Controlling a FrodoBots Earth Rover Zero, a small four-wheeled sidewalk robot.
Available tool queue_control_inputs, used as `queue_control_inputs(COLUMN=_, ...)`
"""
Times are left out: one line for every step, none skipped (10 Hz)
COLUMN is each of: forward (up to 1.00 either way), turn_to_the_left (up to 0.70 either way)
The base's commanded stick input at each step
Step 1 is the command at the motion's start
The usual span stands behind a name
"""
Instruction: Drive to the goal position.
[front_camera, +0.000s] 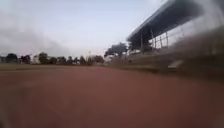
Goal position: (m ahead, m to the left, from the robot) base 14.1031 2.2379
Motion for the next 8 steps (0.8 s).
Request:
queue_control_inputs(forward=0.7, turn_to_the_left=0.0)
queue_control_inputs(forward=0.7, turn_to_the_left=0.0)
queue_control_inputs(forward=0.7, turn_to_the_left=0.0)
queue_control_inputs(forward=0.7, turn_to_the_left=0.0)
queue_control_inputs(forward=0.7, turn_to_the_left=0.0)
queue_control_inputs(forward=0.7, turn_to_the_left=0.0)
queue_control_inputs(forward=0.7, turn_to_the_left=0.0)
queue_control_inputs(forward=0.7, turn_to_the_left=0.0)
